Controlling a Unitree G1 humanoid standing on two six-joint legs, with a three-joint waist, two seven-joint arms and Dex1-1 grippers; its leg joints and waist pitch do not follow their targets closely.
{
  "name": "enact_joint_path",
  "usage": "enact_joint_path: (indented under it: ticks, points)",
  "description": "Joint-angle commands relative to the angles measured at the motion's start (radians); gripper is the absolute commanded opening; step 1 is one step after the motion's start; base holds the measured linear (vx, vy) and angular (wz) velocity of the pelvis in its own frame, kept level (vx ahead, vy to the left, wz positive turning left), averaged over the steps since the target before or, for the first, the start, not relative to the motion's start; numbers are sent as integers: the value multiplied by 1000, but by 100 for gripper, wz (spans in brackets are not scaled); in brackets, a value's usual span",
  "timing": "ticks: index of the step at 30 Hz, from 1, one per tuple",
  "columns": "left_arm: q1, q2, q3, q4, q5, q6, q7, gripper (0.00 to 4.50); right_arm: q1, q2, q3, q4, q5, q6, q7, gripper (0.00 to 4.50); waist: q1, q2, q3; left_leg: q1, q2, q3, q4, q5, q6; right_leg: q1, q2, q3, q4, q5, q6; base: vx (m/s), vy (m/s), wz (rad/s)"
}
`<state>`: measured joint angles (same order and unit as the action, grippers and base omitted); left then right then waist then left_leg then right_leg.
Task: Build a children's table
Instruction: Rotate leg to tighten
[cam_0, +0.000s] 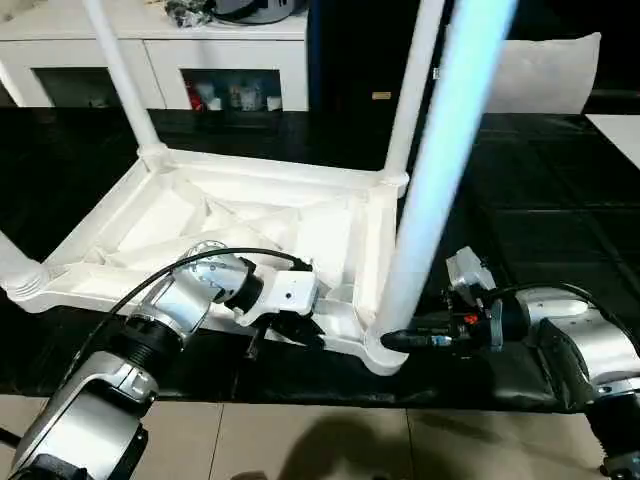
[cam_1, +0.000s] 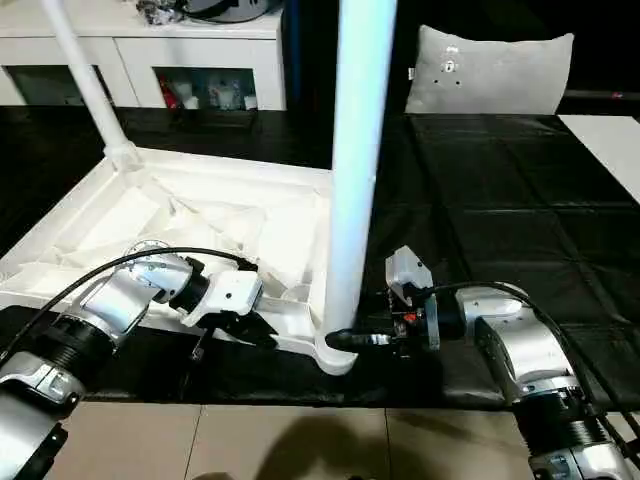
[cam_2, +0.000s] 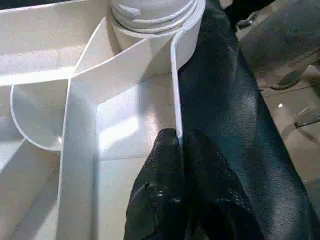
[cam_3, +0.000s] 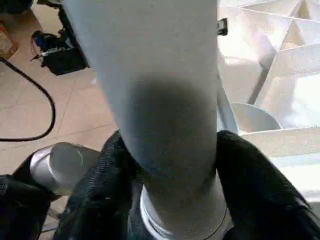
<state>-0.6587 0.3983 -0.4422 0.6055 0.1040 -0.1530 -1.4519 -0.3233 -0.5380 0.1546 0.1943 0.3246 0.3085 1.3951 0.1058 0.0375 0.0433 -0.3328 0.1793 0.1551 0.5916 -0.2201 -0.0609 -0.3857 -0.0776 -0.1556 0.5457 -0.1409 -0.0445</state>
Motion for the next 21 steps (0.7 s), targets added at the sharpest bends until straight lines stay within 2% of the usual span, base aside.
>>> enact_joint_path:
  ticks: [1,6,9,10,11,12,14,15,16,17,18,19,20,21]
  points:
    - [4,-5,-24,-31,-2,-14,-25,0,5,-12,12,-38,21,17,15,215,-2,-9,-66,-6,61,-7,-66,-115,88,57,-89,65,-62,-374,-97,0,0,0]
    - [10,-7,-18,-41,-13,5,-22,0,9,-12,14,-55,29,38,17,200,2,-10,-67,-6,61,-7,-66,-112,85,57,-89,65,-62,-378,-91,0,0,0]
    - [18,-19,-5,-61,-35,48,-18,0,9,10,3,-66,42,82,-29,197,1,-8,-66,-7,60,-7,-66,-112,82,58,-89,64,-62,-379,-92,0,0,0]
    - [20,-31,1,-72,-42,88,-4,0,4,38,-3,-62,23,101,-102,197,0,-5,-66,-6,61,-7,-67,-111,79,57,-89,65,-63,-382,-92,0,0,0]
    - [20,-31,1,-72,-42,88,-4,0,4,38,-3,-62,23,101,-102,197,-2,-8,-63,-5,58,-7,-67,-120,75,56,-87,63,-67,-398,-86,0,0,0]
    - [16,-44,3,-67,-27,126,30,0,-5,68,-1,-46,-21,102,-195,196,-5,-9,-61,-5,55,-6,-67,-134,68,56,-87,61,-72,-432,-73,0,0,0]
    - [-9,-74,5,-26,16,191,119,0,-36,134,-17,4,-79,135,-366,196,-18,-8,-57,-3,49,-8,-67,-153,48,53,-87,55,-81,-488,-51,0,0,0]
    - [-18,-84,5,-10,31,214,152,0,-48,157,-25,22,-95,149,-424,195,-30,-10,-54,-3,40,-8,-65,-172,34,53,-83,45,-92,-538,-29,0,0,0]
    - [-18,-84,5,-10,31,214,152,0,-48,157,-25,22,-95,149,-424,195,-35,-8,-54,0,38,-10,-63,-186,27,51,-83,41,-95,-563,-19,0,0,0]
    - [-46,-116,9,33,61,273,238,0,-78,215,-46,60,-131,192,-573,194,-57,-5,-50,3,34,-12,-60,-211,21,48,-79,33,-107,-597,3,0,0,0]
    - [-46,-116,9,33,61,273,238,0,-78,215,-46,60,-131,192,-573,194,-63,-3,-49,8,35,-13,-58,-230,18,45,-79,29,-111,-607,8,0,0,0]
    - [-69,-145,17,63,74,311,303,0,-99,257,-62,84,-147,230,-674,194,-78,-5,-52,2,36,-19,-58,-249,20,52,-82,25,-111,-602,12,0,0,0]
    - [-69,-145,17,63,74,311,303,0,-99,257,-62,84,-147,230,-674,194,-83,-3,-52,0,36,-19,-59,-249,23,54,-82,25,-112,-595,12,0,0,0]
    - [-88,-170,29,85,75,335,343,0,-116,290,-78,107,-156,239,-742,194,-91,-1,-53,2,40,-22,-58,-263,23,51,-83,23,-113,-582,7,0,0,0]
